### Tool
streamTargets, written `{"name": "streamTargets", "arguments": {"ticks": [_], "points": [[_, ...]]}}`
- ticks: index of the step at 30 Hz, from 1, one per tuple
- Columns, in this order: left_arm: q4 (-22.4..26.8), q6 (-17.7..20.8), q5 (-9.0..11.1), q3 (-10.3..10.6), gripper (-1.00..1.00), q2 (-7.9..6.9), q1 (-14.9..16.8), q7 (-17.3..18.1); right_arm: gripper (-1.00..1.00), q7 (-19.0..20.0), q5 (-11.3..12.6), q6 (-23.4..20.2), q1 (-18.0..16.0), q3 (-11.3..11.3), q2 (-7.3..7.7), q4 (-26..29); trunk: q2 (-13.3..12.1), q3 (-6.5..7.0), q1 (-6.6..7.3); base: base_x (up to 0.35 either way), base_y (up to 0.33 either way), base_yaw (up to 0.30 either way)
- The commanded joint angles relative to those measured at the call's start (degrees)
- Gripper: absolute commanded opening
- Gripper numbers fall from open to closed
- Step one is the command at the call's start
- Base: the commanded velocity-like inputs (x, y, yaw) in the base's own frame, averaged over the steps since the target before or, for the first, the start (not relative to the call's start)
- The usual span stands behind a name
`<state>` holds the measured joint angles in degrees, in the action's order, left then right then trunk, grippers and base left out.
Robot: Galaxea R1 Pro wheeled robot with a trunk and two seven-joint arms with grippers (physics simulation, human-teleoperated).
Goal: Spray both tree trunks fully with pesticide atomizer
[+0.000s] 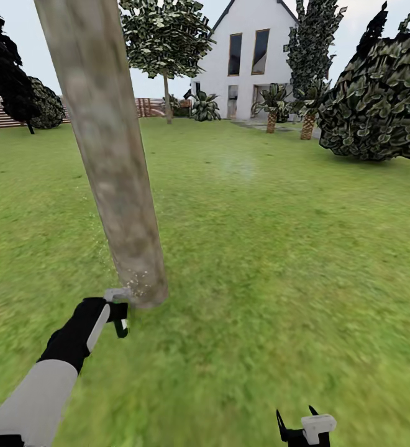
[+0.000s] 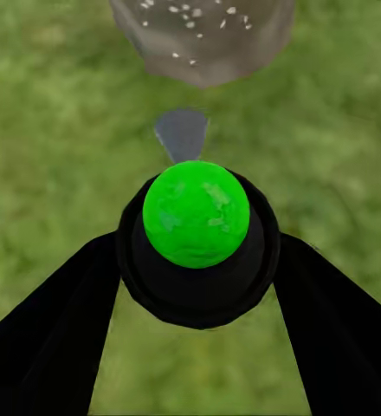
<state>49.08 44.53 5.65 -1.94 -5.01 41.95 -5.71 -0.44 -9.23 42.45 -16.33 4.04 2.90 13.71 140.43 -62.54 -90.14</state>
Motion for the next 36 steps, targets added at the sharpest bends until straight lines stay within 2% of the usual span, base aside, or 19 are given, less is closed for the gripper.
{"name": "streamTargets", "arguments": {"ticks": [1,3,4,5,7,9,12,13,15,17,18,19,21,25,27,30,31,33,36], "points": [[0.0,0.0,0.5,-0.2,-1.0,-0.63,0.0,0.1,1.0,0.0,0.0,0.0,0.0,0.0,0.0,0.0,0.0,0.0,0.0,0.0,0.0,0.006],[0.9,1.2,0.5,-0.2,-1.0,-0.8,0.0,0.3,1.0,0.0,0.0,0.0,0.0,0.0,0.0,0.0,0.0,0.0,0.0,0.0,0.0,0.002],[5.7,6.6,0.5,0.0,-1.0,0.1,0.0,0.4,1.0,0.0,0.0,0.0,0.0,0.0,0.0,0.0,0.0,0.0,0.0,0.0,0.0,0.0],[8.2,8.8,0.4,0.1,-1.0,1.09,0.0,0.4,1.0,0.0,0.0,0.0,0.0,0.0,0.0,0.0,0.0,0.0,0.0,0.0,0.0,0.0],[11.2,11.1,0.4,0.6,-1.0,3.58,0.0,0.4,1.0,0.0,0.0,0.0,0.0,0.0,0.0,0.0,0.0,0.0,0.0,0.0,0.0,0.0],[12.2,11.9,0.2,3.8,-1.0,5.09,0.0,0.3,1.0,0.0,0.0,0.0,0.0,0.0,-0.02,0.0,0.0,0.0,0.0,0.0,0.0,0.0],[12.5,12.8,0.2,4.5,-1.0,3.94,0.0,0.3,1.0,0.0,0.0,0.0,0.0,0.0,0.0,0.0,0.0,0.0,0.0,0.0,0.0,0.0],[12.7,12.9,0.2,4.5,-1.0,2.67,0.0,0.3,1.0,0.0,0.0,0.0,0.0,0.0,0.0,0.0,0.0,0.0,0.0,0.0,0.0,0.0],[12.8,13.0,0.3,2.4,-1.0,-1.0,0.0,0.4,1.0,0.0,0.0,-0.1,0.0,0.0,0.0,0.0,0.0,0.0,0.0,0.0,0.0,0.0],[12.8,13.0,0.4,0.8,-1.0,-3.11,0.0,0.4,1.0,0.0,0.0,-0.1,0.0,0.0,0.0,0.0,0.0,0.0,0.0,0.0,0.0,0.0],[12.8,13.0,0.4,0.6,-1.0,-3.45,0.0,0.4,1.0,0.0,0.0,-0.1,0.0,0.0,0.0,0.0,0.0,0.0,0.0,0.0,0.0,0.0],[12.8,13.0,0.4,0.6,-1.0,-3.54,0.0,0.4,1.0,0.0,0.0,-0.1,0.0,0.0,0.0,0.0,0.0,0.0,0.0,0.0,0.0,0.0],[13.6,13.0,0.4,0.8,-1.0,-2.3,0.1,0.4,1.0,0.0,0.0,-0.1,0.0,0.0,0.0,0.0,0.0,0.0,0.0,0.0,0.0,0.0],[16.2,13.6,0.2,1.0,-1.0,1.94,1.7,0.4,1.0,0.0,0.0,-0.1,0.0,0.0,0.0,0.0,0.0,0.0,0.0,0.0,0.0,0.0],[16.6,13.6,0.0,1.0,-1.0,2.3,2.0,0.4,1.0,0.0,0.0,-0.1,0.0,0.0,0.0,0.0,0.0,0.0,0.0,0.0,0.0,0.0],[18.2,13.8,-0.1,0.9,-1.0,1.16,1.9,0.3,1.0,0.0,0.0,-0.1,0.0,0.0,0.0,0.0,0.0,0.0,0.0,0.0,0.0,0.0],[18.3,13.9,0.1,0.8,-1.0,-0.65,2.0,0.4,1.0,0.0,0.0,-0.1,0.0,0.0,0.0,0.0,0.0,0.0,0.0,0.0,0.0,0.0],[18.4,13.9,0.1,0.8,-1.0,-2.11,2.1,0.4,1.0,0.0,0.0,-0.1,0.0,0.0,0.0,0.0,0.0,0.0,0.0,0.0,0.0,0.0],[18.8,13.8,0.0,1.0,-1.0,-1.51,2.2,0.4,1.0,0.0,0.0,-0.1,0.0,0.0,0.0,0.0,0.0,0.0,0.0,-0.162,0.0,0.0]]}}
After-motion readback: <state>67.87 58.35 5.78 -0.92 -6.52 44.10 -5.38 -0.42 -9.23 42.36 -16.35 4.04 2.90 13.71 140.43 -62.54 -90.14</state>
